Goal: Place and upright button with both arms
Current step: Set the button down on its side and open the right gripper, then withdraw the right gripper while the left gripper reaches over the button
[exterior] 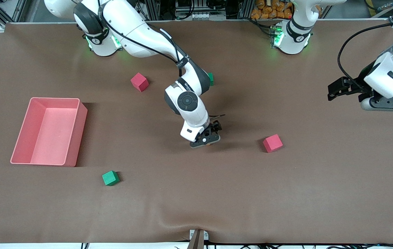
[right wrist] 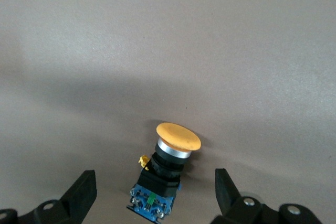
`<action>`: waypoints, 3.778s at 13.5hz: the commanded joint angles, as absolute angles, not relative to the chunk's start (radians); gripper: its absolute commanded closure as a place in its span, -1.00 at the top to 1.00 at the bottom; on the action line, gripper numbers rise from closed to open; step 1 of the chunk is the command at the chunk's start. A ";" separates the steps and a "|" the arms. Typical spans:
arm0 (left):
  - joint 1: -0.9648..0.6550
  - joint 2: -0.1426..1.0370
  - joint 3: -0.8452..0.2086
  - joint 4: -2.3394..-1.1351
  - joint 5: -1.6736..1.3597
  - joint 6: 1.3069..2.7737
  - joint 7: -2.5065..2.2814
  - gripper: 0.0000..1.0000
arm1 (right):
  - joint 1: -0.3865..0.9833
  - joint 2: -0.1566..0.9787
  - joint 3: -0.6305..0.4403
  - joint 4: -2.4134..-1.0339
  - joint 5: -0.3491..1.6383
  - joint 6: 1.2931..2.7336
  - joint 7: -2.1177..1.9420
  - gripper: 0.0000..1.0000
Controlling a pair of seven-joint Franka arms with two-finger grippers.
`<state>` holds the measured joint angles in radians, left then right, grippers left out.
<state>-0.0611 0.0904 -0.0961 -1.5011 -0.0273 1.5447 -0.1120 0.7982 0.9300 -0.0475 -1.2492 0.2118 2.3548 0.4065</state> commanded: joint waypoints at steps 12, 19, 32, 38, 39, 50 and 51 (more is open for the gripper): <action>-0.195 0.337 -0.084 -1.378 -0.075 1.542 -0.170 1.00 | 0.442 0.884 -0.071 -1.223 0.195 2.293 0.368 1.00; -0.317 0.529 -0.080 -1.250 -0.060 1.539 -0.307 1.00 | 0.244 0.804 -0.106 -1.229 0.195 2.230 0.201 1.00; -0.485 0.746 -0.091 -1.167 -0.106 1.724 -0.508 1.00 | 0.005 0.657 -0.181 -1.379 0.196 2.212 -0.095 1.00; -0.583 0.804 -0.094 -1.175 -0.129 1.863 -0.670 1.00 | 0.026 0.453 -0.181 -1.621 0.195 2.210 -0.095 1.00; -0.586 0.827 -0.094 -1.175 -0.167 1.899 -0.676 1.00 | 0.038 0.419 -0.181 -1.662 0.195 2.210 -0.094 1.00; -0.657 0.931 -0.075 -1.189 -0.107 1.960 -0.469 1.00 | 0.052 0.160 -0.183 -1.659 0.046 1.699 -0.094 1.00; -0.658 0.931 -0.071 -1.189 -0.106 1.960 -0.468 1.00 | 0.038 0.161 -0.183 -1.590 0.029 1.627 -0.092 1.00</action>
